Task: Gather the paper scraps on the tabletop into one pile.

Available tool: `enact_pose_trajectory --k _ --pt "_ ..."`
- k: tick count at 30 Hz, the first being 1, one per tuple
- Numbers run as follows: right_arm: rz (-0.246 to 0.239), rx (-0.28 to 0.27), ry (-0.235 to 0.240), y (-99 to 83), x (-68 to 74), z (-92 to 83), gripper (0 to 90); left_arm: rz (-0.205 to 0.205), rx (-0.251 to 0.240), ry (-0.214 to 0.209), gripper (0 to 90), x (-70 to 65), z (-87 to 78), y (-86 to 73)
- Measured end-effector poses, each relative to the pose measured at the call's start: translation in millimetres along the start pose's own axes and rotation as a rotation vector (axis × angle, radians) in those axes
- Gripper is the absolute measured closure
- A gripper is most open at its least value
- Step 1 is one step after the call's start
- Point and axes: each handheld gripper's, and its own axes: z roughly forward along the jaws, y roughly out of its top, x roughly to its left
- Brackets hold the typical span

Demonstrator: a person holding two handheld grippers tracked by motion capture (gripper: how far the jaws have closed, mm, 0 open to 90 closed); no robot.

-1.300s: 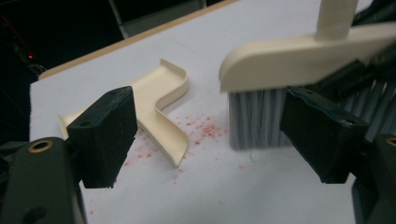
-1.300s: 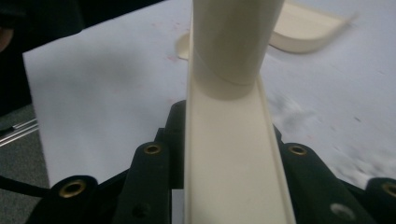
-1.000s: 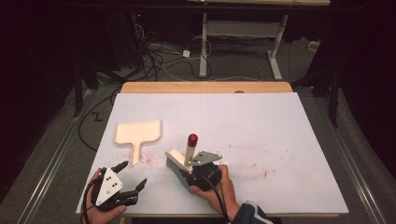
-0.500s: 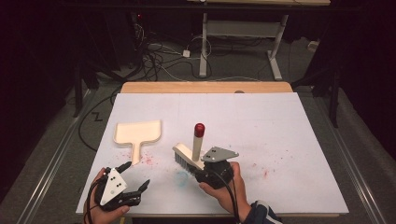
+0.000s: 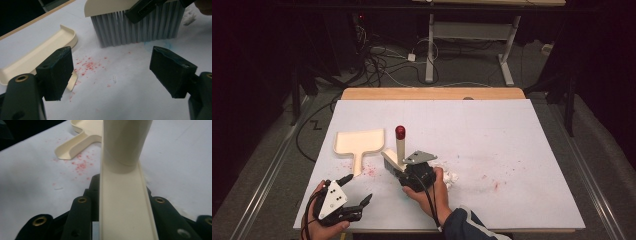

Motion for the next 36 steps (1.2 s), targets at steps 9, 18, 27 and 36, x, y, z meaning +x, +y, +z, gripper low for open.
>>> enact_pose_trajectory --k 9,18,27,36 --pt "0.017 -0.025 -0.006 0.8 -28.6 -38.4 68.4 0.038 0.019 -0.011 18.1 -4.0 5.3 2.9" --pt "-0.025 -0.115 0.065 1.7 -64.0 -117.9 68.3 0.053 0.042 -0.015 18.1 -7.8 9.0 4.3" --pt "-0.019 -0.093 -0.235 -20.1 -117.8 -137.8 68.3 0.063 0.054 -0.020 18.1 -9.0 10.9 4.5" --pt "-0.023 0.021 -0.369 -46.8 -117.3 -89.5 68.4 0.064 0.071 -0.038 18.1 -10.7 12.4 3.8"
